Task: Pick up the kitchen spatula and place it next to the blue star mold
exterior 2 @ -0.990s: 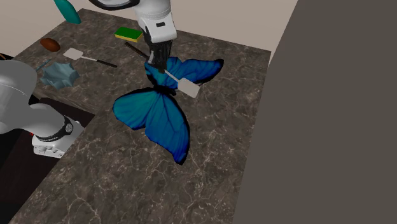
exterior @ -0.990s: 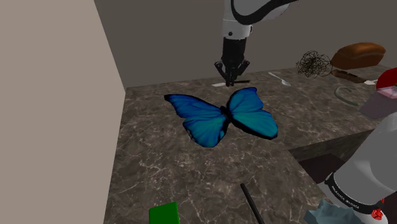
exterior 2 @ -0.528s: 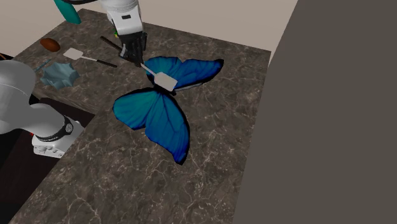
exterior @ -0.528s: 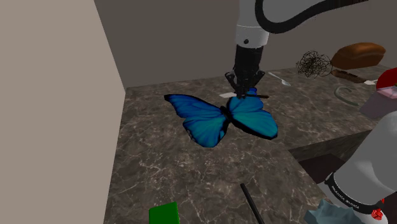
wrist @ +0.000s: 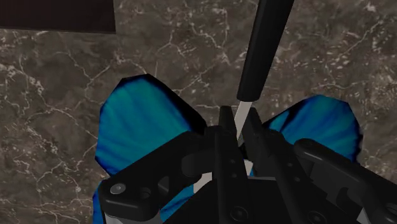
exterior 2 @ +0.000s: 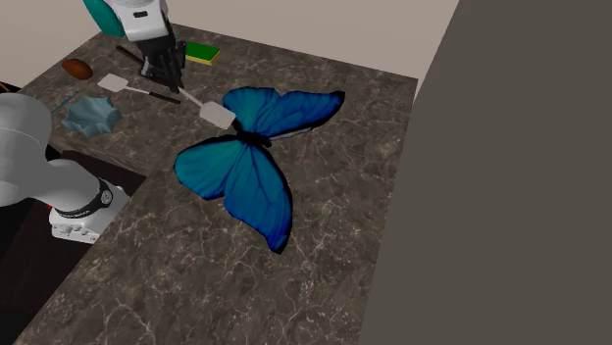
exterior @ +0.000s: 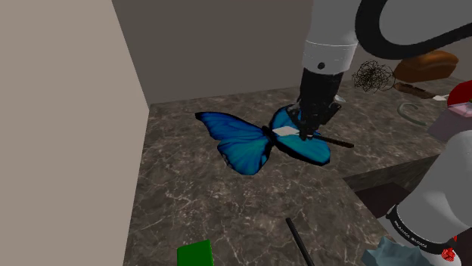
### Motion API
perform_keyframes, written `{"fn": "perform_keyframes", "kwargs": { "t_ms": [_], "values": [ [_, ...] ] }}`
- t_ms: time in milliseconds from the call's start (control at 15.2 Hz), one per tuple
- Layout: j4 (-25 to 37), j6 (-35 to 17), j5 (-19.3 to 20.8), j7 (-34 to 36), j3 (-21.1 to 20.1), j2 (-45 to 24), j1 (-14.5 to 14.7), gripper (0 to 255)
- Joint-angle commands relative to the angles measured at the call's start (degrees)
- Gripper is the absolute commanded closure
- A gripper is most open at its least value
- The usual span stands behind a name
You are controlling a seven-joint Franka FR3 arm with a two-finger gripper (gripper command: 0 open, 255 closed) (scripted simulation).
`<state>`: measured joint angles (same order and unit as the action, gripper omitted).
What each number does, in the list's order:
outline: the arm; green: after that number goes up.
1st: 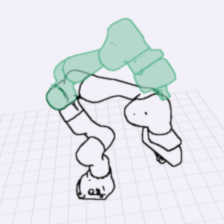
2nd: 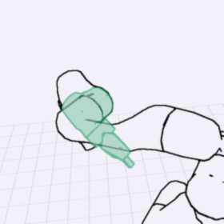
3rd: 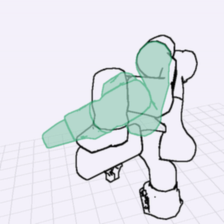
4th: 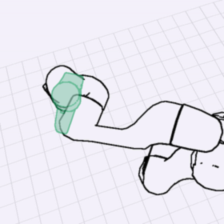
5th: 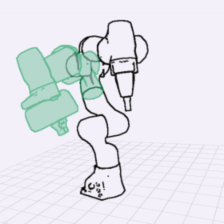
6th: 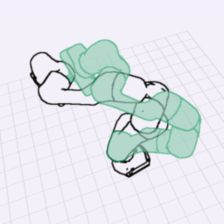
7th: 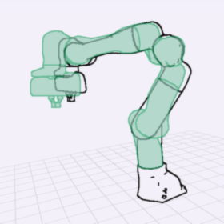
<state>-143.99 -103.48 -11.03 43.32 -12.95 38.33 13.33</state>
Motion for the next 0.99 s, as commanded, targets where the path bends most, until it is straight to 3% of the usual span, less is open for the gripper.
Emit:
{"fn": "perform_keyframes", "kwargs": {
  "t_ms": [0,330,924],
  "values": [
    [-2.7,1.5,-1.6,1.7,-1.2,4.3,1.6,255],
    [-6.6,5.1,-5.6,6.7,-4.6,12.4,5.6,255],
    [-13.0,-2.0,-7.4,6.1,-6.3,11.7,6.3,255]
  ]
}}
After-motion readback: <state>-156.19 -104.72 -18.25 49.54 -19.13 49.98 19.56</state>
